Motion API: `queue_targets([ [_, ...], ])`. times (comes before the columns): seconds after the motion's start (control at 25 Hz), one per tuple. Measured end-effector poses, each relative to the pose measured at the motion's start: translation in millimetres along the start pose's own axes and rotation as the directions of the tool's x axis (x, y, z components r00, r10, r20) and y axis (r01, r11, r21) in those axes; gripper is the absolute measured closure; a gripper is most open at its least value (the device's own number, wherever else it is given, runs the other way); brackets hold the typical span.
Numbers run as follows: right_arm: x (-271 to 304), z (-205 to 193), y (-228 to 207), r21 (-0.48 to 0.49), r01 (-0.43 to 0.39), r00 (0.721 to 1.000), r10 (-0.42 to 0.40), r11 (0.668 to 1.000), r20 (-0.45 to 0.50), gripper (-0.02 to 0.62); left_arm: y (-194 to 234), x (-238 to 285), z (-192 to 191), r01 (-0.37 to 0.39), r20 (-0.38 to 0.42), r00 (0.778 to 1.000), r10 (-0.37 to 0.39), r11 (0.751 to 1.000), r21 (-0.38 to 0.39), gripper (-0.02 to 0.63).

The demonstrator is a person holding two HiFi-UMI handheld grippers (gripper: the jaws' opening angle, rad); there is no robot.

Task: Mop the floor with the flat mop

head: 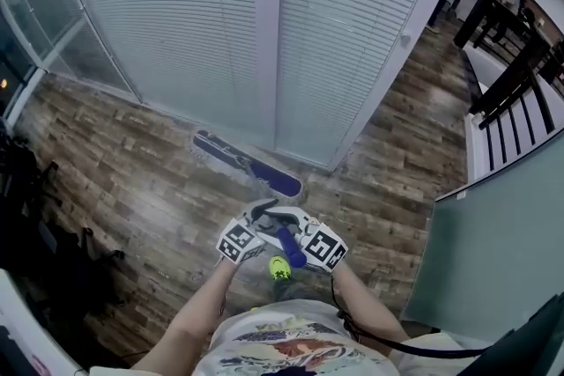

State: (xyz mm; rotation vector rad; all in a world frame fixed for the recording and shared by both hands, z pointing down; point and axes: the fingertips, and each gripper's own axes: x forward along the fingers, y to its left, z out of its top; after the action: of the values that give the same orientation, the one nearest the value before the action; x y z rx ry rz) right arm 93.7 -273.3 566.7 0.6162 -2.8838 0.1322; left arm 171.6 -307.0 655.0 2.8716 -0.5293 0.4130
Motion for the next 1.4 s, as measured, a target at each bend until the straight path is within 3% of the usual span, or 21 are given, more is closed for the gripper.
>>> queue_targets([
  [0.32, 8.6, 28.6, -66.0, 0.031, -0.017, 0.996, 0.014, 0.999, 0.089, 0.422, 52.9, 24.6, 40.5, -0.049, 0.065, 0.997, 0.051, 0.998, -0.035, 0.385],
  [0.52, 16.1, 28.6, -53.1, 0.030, -0.052, 0.996, 0.049, 0.998, 0.079, 0.413, 46.1, 14.5, 32.6, 0.025, -0.050, 0.998, -0.024, 1.000, 0.012, 0.387],
  [0.68, 19.7, 22.1, -16.4, 0.013, -0.043, 0.997, 0.042, 0.999, 0.068, 0.416, 22.9, -10.9, 16.9, 0.029, -0.072, 0.997, -0.028, 1.000, 0.009, 0.388],
  [0.96, 33.2, 31.0, 61.9, -0.057, -0.119, 0.991, 0.122, 0.991, 0.051, 0.419, -14.4, -72.9, 5.9, -0.053, -0.004, 0.999, 0.053, 0.998, -0.036, 0.388],
  [1.4, 50.7, 25.5, 239.6, -0.096, -0.172, 0.984, 0.175, 0.980, 0.027, 0.419, -119.2, -200.0, -50.0, -0.116, 0.036, 0.992, 0.119, 0.990, -0.075, 0.388],
])
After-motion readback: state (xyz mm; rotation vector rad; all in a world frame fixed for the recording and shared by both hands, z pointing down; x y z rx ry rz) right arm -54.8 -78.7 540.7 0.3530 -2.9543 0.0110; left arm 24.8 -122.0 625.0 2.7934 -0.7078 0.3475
